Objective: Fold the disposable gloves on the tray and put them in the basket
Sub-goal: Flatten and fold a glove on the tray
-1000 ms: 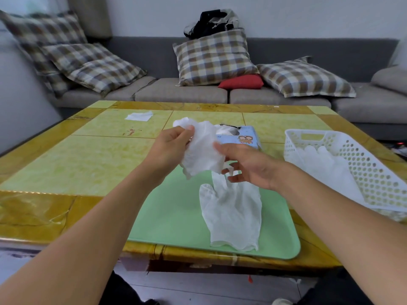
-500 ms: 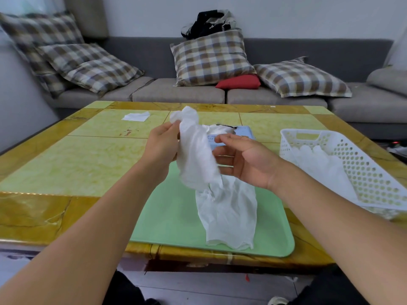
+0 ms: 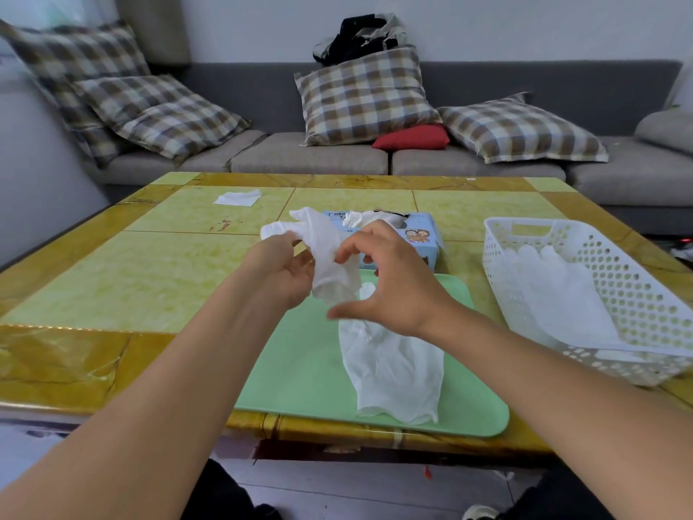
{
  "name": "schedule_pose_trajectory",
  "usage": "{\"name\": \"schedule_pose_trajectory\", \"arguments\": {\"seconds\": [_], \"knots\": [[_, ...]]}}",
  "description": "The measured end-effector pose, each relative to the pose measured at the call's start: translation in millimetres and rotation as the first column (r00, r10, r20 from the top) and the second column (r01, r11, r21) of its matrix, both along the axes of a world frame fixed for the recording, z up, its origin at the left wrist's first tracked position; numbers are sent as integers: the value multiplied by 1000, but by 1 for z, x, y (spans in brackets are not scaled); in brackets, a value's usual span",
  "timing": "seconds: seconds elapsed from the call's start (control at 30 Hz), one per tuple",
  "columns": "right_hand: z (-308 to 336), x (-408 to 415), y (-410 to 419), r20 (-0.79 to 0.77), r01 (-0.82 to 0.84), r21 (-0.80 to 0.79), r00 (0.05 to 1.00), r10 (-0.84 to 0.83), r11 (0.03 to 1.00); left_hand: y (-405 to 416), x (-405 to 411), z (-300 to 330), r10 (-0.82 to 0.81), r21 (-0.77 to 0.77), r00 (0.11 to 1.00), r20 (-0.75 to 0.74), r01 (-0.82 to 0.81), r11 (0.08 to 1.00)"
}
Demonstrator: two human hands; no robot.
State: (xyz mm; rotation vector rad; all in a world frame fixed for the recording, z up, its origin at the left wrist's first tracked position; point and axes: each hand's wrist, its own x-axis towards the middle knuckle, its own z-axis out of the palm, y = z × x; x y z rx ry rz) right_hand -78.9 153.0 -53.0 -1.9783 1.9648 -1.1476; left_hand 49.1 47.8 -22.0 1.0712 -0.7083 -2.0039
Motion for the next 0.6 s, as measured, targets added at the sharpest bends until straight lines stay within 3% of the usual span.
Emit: {"name": "schedule_pose_trajectory", "arguments": {"seconds": [0.07, 0.13, 0.17, 0.23, 0.27, 0.33, 0.4, 0.5, 0.57, 0.6], "knots": [[1, 1, -6, 124, 21, -99, 992, -9, 995, 2, 0, -1, 7, -86, 999, 51, -3, 996], [8, -4, -7, 418, 46, -121, 908, 9, 992, -4, 0, -5, 96, -283, 975, 202, -36, 958], [12, -8, -7, 587, 81, -116, 810, 2, 990, -9, 2, -7, 153, -353, 955, 255, -55, 934], [18, -20, -4, 850, 126, -47, 527, -27, 991, -15, 6, -8, 176, -390, 941, 289, -52, 919], [20, -27, -2, 915, 121, -17, 403, -33, 993, -18, 7, -11, 166, -381, 938, 304, -40, 924], [21, -39, 2, 965, 60, 8, 260, -23, 998, -21, 8, -15, 101, -354, 927, 362, 37, 934], [22, -46, 5, 976, -26, 4, 220, 2, 1000, -19, 7, -18, -18, -290, 929, 370, 134, 947], [30, -52, 10, 957, -122, -35, 282, 68, 992, -12, 5, -12, -124, -184, 936, 330, 192, 964], [40, -55, 14, 937, -208, -44, 331, 112, 977, -5, 2, -3, -5, -330, 931, 366, 135, 934], [45, -55, 18, 923, -255, -25, 365, 121, 967, -4, 0, 1, 22, -477, 927, 374, 172, 862]]}}
